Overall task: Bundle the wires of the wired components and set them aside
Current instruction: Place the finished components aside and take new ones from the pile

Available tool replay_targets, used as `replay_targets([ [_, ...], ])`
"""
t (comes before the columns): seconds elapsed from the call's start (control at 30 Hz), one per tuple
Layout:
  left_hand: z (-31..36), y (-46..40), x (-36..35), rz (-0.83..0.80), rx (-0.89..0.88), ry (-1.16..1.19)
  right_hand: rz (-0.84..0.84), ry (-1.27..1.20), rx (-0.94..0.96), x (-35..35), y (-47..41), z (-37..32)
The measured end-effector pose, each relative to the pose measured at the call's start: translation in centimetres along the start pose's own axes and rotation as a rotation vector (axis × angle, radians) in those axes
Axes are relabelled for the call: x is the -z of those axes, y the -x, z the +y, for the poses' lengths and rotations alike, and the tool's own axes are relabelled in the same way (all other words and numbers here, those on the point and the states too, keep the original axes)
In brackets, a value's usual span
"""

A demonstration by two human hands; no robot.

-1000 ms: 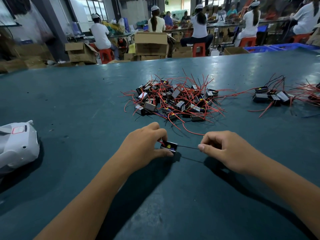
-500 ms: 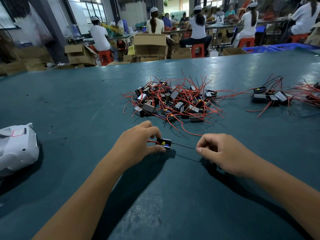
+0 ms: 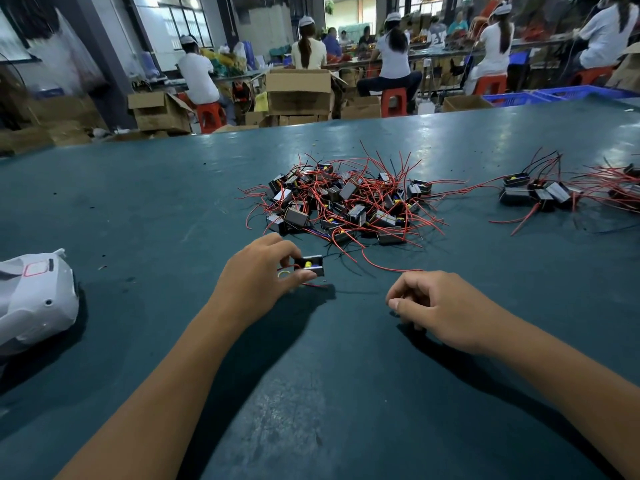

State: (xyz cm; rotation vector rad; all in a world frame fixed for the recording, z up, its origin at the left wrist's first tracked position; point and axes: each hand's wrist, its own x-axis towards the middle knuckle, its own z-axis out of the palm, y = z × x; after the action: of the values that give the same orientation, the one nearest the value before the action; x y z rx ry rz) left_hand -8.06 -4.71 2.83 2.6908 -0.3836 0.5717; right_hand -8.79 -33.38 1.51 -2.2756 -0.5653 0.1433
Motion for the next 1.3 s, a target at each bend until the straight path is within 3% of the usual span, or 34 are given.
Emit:
replay_targets([
  [0.23,-1.0,-0.4,-0.6,0.200,0.080,-0.046,0.004,0.057,0.016,0.1,0.0,0.2],
  [0.43,-3.4,-4.2,0.9,-0.136,0.060,-0.292,0.003,0.118,0.052,-0.5,-0.2,0.4],
  [0.53,-4.6,-7.3,1.6,-0.227,0.088,-0.220,0.002,0.160,0.054,-0.7,-0.1,0.5],
  [0.63,-4.3,-10.4,0.0,-0.245,0.006,-0.247,-0.001,0.166,0.052,-0.7,0.0,0.4],
  [0.83,-3.6,-13.2,-3.4,-0.386,-0.052,-0.636,0.001,0.161,0.060,-0.6,0.2,0.1],
  [0.97,-3.7,-13.5,-3.1,-0.249,-0.137,-0.730,-0.004,0.154,0.063,-0.6,0.3,-0.1],
  [1.07,-2.9,-13.3,-1.5,-0.167,-0.124,-0.609,-0.004,0.167,0.057,-0.5,0.3,-0.2],
  [1.23,0.2,-11.2,1.3,0.066,0.109,-0.125,-0.006,0.170,0.058,-0.5,0.3,-0.1],
  [1.3,0.9,-9.3,1.3,0.101,0.126,-0.060,-0.005,0.171,0.056,-0.5,0.2,0.0],
])
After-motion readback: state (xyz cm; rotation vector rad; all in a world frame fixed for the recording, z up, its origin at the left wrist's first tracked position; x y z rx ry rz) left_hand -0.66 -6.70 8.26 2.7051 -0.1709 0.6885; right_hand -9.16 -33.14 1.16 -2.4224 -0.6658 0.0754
